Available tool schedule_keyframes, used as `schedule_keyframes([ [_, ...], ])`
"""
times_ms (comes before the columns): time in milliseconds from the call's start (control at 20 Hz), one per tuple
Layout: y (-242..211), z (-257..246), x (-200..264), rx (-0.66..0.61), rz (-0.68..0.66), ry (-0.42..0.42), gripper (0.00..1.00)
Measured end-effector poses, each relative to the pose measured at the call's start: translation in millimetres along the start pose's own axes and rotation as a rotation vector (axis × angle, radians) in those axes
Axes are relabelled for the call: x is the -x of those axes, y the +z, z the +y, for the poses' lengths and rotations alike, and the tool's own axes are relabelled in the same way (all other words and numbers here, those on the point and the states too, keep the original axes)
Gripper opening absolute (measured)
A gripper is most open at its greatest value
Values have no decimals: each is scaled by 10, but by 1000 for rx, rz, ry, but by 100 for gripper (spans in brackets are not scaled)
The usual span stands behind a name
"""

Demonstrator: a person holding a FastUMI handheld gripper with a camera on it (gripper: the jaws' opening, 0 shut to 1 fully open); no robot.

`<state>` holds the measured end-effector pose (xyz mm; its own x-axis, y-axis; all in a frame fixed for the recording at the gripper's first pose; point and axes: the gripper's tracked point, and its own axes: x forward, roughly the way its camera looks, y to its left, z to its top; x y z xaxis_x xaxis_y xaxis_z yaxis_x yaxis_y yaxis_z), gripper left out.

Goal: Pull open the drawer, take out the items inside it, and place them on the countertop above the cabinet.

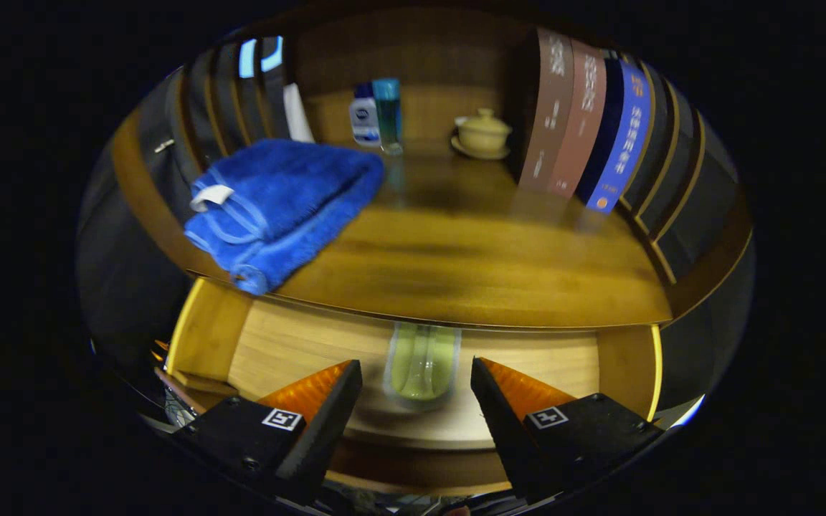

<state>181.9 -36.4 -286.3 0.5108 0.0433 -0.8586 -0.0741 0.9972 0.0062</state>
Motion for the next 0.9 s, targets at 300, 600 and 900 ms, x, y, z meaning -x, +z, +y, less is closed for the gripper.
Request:
schedule_keyframes([
  [300, -136, -15, -418, -54, 74, -23, 55],
  [600, -163, 52, -420, -22, 77, -25, 18],
  [900, -200, 156, -54, -90, 136, 9, 18],
])
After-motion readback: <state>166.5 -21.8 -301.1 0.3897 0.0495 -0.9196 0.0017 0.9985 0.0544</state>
